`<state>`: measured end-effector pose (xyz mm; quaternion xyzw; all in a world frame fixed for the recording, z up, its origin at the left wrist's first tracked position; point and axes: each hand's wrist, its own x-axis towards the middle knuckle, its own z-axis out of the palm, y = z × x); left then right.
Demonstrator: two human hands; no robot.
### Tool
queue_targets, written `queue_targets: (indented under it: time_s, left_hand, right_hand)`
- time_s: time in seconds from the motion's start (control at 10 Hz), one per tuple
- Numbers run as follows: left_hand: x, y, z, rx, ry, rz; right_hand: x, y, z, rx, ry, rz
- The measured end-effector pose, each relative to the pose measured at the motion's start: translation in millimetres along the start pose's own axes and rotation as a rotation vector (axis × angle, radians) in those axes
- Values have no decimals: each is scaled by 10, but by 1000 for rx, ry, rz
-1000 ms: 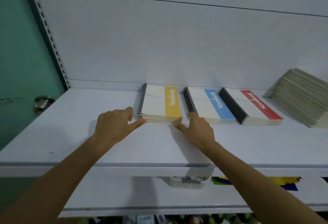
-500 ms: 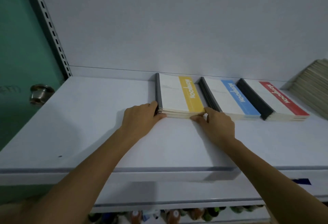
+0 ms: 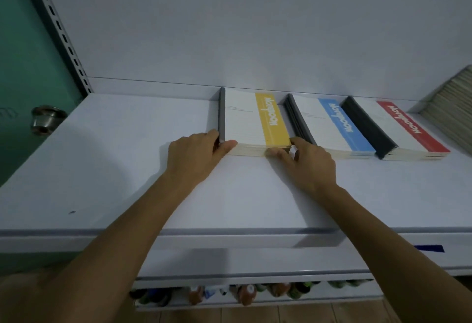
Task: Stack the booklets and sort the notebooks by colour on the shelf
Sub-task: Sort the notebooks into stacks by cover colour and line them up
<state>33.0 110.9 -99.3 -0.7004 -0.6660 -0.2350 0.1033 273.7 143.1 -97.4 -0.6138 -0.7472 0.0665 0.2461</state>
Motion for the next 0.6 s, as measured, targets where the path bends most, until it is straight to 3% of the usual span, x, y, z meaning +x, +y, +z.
queue_targets:
  time_s: [0.3, 0.5, 0.6]
  left_hand:
    - [63, -47, 5, -54, -172, 16]
    - [88, 19, 15, 70, -201, 31]
    - [64, -10, -75, -14, -223, 3]
  right_hand:
    - [97, -9, -120, 98, -250, 27]
    - [54, -96, -128, 100, -217, 91]
    - [-64, -169, -304, 80, -212, 108]
